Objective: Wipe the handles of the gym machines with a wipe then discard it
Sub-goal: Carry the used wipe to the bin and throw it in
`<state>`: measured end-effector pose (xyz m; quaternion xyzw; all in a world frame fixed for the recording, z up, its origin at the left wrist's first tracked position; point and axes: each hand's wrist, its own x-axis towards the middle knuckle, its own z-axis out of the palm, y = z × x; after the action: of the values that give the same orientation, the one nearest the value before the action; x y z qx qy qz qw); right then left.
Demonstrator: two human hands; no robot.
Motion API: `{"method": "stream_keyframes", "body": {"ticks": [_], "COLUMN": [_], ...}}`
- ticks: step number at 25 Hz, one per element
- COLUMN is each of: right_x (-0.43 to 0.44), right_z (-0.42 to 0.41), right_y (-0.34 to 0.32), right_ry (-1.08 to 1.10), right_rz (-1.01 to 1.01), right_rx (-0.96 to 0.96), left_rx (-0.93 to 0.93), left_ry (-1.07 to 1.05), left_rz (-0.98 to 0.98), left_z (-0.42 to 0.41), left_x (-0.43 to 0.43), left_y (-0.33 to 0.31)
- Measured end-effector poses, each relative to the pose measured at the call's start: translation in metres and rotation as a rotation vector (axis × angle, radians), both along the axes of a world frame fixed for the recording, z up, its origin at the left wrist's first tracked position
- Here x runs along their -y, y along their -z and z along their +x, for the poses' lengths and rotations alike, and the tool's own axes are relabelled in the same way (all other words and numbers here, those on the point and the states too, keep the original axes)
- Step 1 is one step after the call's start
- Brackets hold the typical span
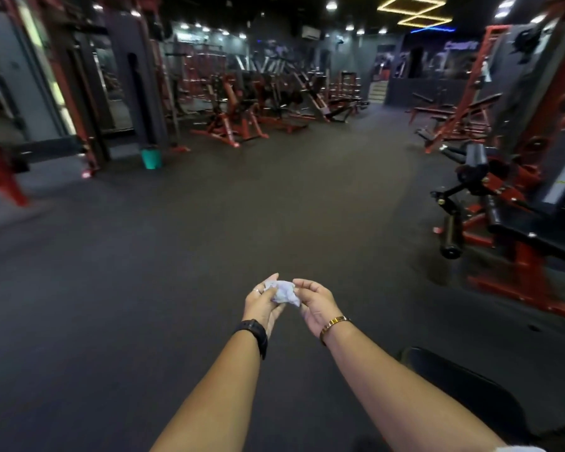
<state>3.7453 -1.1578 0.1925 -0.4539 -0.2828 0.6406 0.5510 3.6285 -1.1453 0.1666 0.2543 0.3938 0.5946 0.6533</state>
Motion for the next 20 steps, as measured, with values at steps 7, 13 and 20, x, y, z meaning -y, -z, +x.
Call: {"method": "stream_keyframes", "body": {"ticks": [7,13,20], "right_x": [-0.073,-0.199,-0.377], "right_z": [-0.083,-0.108,-0.122], "right_y": [0.012,0.029,0.019], "right_ry": [-0.113,-0.257,-0.333], "right_rz": [-0.105,-0.176,-0.175], "right_rx": [-0.057,-0.058,-0.021], "left_rx": [0.067,0.113,0.118], "left_ry": [-0.178,-0.245,-0.291], "left_rz": [-0.094,-0.166,-0.173], "left_z": [-0.081,-0.115,-0.124], "left_x": [-0.046,-0.15,-0.321], "left_y": [0.005,0.017,0.007]}}
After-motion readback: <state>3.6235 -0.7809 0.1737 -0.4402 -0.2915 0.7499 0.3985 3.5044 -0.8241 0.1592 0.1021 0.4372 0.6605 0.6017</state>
